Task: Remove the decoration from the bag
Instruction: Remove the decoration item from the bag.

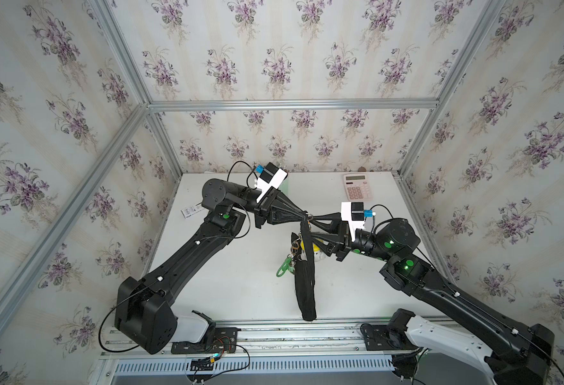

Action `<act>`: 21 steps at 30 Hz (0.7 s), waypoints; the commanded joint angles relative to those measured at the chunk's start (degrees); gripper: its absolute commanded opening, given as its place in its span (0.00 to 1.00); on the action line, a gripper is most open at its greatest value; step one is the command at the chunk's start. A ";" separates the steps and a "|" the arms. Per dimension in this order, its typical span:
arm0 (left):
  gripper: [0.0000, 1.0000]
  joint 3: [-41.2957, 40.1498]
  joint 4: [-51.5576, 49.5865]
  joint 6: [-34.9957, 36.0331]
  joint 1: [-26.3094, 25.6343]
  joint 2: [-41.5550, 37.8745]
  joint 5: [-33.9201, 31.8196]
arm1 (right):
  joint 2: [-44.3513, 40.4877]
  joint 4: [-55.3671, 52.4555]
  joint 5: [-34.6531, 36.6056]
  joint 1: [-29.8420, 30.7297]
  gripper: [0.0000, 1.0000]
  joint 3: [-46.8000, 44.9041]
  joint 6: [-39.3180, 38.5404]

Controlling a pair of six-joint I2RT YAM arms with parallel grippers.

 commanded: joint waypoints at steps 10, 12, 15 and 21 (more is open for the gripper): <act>0.00 -0.17 2.65 0.21 -0.01 -0.58 -0.95 | 0.84 4.06 -0.61 0.03 0.38 0.13 1.51; 0.00 -0.16 2.61 0.15 -0.06 -0.58 -0.84 | 0.86 4.38 -0.90 0.03 0.34 -0.01 1.67; 0.00 -0.24 2.62 0.15 -0.01 -0.64 -0.80 | 0.77 5.08 -1.48 0.03 0.27 -0.30 1.88; 0.00 -0.24 2.60 0.15 -0.01 -0.69 -0.76 | 0.71 5.24 -1.46 0.03 0.16 -0.33 1.80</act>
